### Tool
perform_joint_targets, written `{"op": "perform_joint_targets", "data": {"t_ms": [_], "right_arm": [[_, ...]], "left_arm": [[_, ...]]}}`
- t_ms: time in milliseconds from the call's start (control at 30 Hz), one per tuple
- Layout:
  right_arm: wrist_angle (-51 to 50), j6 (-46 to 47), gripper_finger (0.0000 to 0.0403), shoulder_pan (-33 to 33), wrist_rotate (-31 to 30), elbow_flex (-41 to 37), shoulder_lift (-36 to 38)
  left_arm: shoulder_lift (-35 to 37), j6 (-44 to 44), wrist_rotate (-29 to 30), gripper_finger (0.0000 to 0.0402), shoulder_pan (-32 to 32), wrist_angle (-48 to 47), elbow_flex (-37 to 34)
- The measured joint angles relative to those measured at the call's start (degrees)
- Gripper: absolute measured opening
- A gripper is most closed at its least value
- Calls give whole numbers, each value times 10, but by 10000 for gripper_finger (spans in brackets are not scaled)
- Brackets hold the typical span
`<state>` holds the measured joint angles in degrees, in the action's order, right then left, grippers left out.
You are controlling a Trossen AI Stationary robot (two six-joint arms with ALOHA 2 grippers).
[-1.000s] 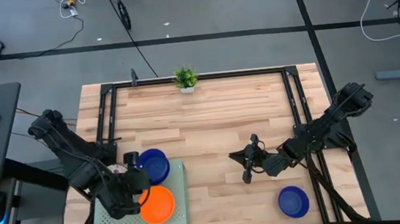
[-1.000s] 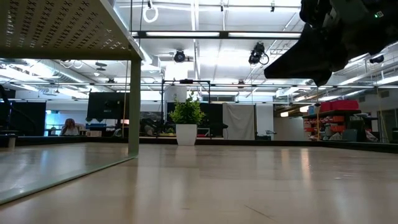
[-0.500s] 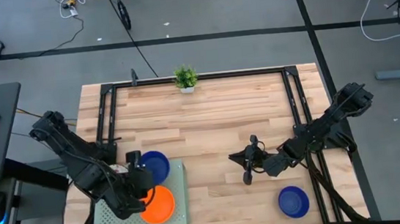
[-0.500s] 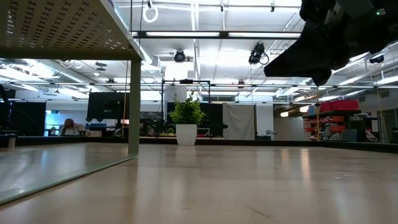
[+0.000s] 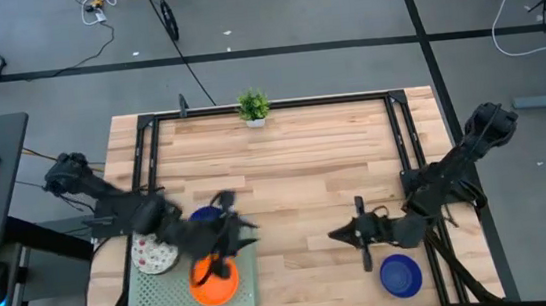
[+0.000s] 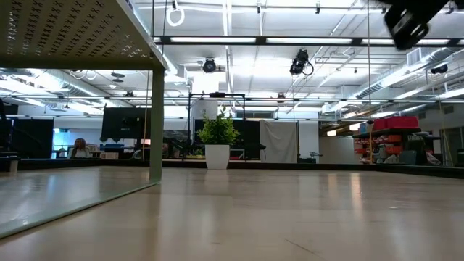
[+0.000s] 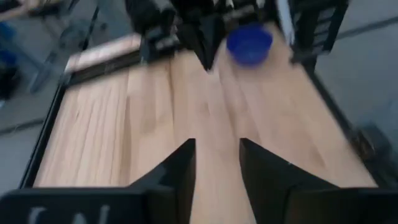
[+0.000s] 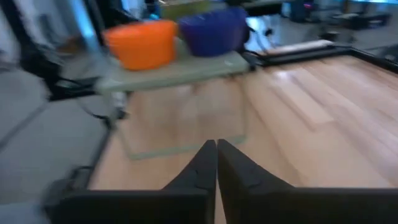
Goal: Pick & Place Mini bowls
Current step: Stack the blue bowl on top of the stacked blue bowl on the shelf
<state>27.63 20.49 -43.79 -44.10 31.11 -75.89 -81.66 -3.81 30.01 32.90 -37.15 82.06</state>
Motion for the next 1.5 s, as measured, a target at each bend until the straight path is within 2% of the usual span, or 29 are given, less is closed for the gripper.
{"op": "perform_joint_targets", "data": {"t_ms": [100, 233, 367, 467, 667, 800, 1033, 1167, 1300, 1500], "right_arm": [[5, 0, 5, -34, 0, 1, 19], [18, 3, 6, -65, 0, 1, 18], [10, 16, 2, -84, 0, 1, 8], [6, 35, 2, -96, 0, 1, 2], [-39, 84, 1, -108, -5, 16, -12], [-169, 145, 1, -110, -5, 77, -37], [-384, 265, 0, -127, 8, 193, -111], [-429, 329, 0, -127, 67, 220, -138], [-470, 406, 0, -124, 156, 221, -152], [-596, 491, 0, -122, 255, 232, -154]], "left_arm": [[-18, 75, -92, 104, -80, 81, 0], [-63, 138, -216, 79, -189, 177, 0], [-132, 149, -348, 62, -277, 264, 0], [-187, 146, -404, 50, -317, 316, 0], [-267, 145, -410, 14, -348, 391, 0], [-294, 129, -413, 6, -366, 460, -10], [-287, 52, -426, 8, -407, 754, -188], [-273, 26, -456, 4, -417, 872, -278], [-227, 25, -459, 9, -411, 882, -342], [-129, 20, -453, 8, -383, 879, -412]]}}
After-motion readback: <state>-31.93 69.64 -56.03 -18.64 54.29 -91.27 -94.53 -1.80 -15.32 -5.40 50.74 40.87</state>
